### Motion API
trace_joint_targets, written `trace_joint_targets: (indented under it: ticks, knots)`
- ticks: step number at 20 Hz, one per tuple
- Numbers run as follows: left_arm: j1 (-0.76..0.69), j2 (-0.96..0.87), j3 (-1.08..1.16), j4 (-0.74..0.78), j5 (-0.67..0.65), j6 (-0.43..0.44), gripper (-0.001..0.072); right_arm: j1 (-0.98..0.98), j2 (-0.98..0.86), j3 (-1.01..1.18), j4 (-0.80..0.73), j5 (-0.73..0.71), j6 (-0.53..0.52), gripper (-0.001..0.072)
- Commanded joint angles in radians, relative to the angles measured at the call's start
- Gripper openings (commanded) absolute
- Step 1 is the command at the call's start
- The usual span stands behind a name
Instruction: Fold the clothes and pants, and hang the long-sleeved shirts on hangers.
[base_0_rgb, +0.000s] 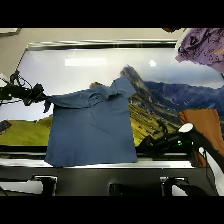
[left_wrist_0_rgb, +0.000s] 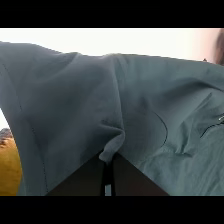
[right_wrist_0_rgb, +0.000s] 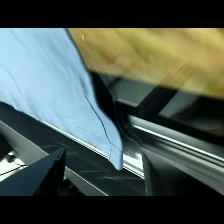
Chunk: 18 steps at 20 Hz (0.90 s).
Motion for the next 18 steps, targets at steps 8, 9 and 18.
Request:
trace_joint_targets:
  ticks: [8,9,18]
  knots:
    - [0.001,0.0,0.001,0.0,-0.011,0.0,0.0016,0.279,0.012,-0.121,0.099,-0.234,0.067,0.0297]
    - [0.001,0.0,0.001,0.0,-0.013,0.0,0.0016,0.292,0.012,-0.12,0.111,-0.237,0.066,0.0107]
    - [0.001,0.0,-0.004,0.001,-0.051,0.0,0.0015,-0.05,-0.076,0.615,-0.151,-0.24,0.381,0.0028]
